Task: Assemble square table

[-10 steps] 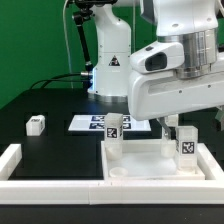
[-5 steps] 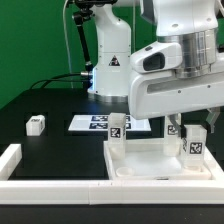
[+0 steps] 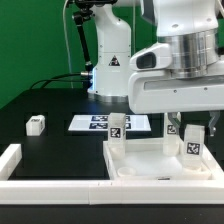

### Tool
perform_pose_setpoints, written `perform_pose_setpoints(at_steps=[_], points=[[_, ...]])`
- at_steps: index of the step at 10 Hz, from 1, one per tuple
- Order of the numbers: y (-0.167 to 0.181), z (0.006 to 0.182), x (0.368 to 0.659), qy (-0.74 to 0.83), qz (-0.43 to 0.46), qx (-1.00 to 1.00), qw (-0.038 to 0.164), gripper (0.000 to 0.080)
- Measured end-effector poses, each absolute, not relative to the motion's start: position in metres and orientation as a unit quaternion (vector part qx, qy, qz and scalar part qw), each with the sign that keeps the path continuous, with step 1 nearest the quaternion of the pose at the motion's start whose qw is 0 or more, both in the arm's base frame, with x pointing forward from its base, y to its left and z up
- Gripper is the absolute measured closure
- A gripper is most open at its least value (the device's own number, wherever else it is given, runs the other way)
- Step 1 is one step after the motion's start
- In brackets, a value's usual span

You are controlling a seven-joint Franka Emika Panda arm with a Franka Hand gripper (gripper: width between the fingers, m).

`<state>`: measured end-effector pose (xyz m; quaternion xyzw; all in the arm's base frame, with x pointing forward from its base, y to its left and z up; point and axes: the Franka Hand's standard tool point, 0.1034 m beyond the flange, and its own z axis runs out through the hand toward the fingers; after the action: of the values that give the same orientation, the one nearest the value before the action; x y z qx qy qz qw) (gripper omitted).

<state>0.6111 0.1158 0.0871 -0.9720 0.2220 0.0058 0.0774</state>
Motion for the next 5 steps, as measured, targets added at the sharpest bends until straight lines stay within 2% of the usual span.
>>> perform_pose_setpoints(at_steps=[2,5], points=[[0.1170,0.0871,0.6117,0.349,0.014,-0.934,0.078,0.0498],[0.1185,0.0868,0.6181,0.503,0.012,-0.858,0.098,0.0498]])
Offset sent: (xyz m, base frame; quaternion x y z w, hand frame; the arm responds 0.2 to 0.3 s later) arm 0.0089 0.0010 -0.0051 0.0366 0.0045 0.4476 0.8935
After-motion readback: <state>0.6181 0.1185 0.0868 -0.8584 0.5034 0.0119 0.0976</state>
